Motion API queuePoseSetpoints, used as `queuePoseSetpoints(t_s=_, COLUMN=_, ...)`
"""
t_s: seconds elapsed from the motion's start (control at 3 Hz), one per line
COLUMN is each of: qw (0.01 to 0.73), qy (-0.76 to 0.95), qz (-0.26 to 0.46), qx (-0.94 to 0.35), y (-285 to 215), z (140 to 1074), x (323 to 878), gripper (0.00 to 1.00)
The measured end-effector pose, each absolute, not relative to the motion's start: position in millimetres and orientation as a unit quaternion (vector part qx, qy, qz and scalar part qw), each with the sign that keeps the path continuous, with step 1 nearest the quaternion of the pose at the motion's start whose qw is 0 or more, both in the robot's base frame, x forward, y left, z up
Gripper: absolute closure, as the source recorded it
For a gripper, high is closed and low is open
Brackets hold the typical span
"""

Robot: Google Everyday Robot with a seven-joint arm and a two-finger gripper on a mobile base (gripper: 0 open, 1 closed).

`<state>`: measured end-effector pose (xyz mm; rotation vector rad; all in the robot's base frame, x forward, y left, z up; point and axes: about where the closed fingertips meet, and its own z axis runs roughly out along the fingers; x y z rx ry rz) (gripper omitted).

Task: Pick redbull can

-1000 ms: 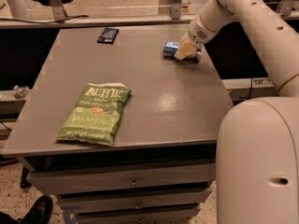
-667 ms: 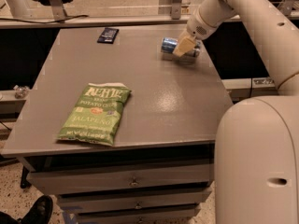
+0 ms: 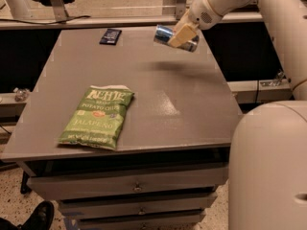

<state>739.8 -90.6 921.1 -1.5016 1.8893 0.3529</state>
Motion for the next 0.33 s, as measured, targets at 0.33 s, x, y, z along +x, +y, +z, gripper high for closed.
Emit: queuePoseSetpoints(t_s=0.33, qw=0.350, qy=0.721, qz=0.151, qx=-0.578, y=-82.2, z=924.9, x=736.7, gripper=1.00)
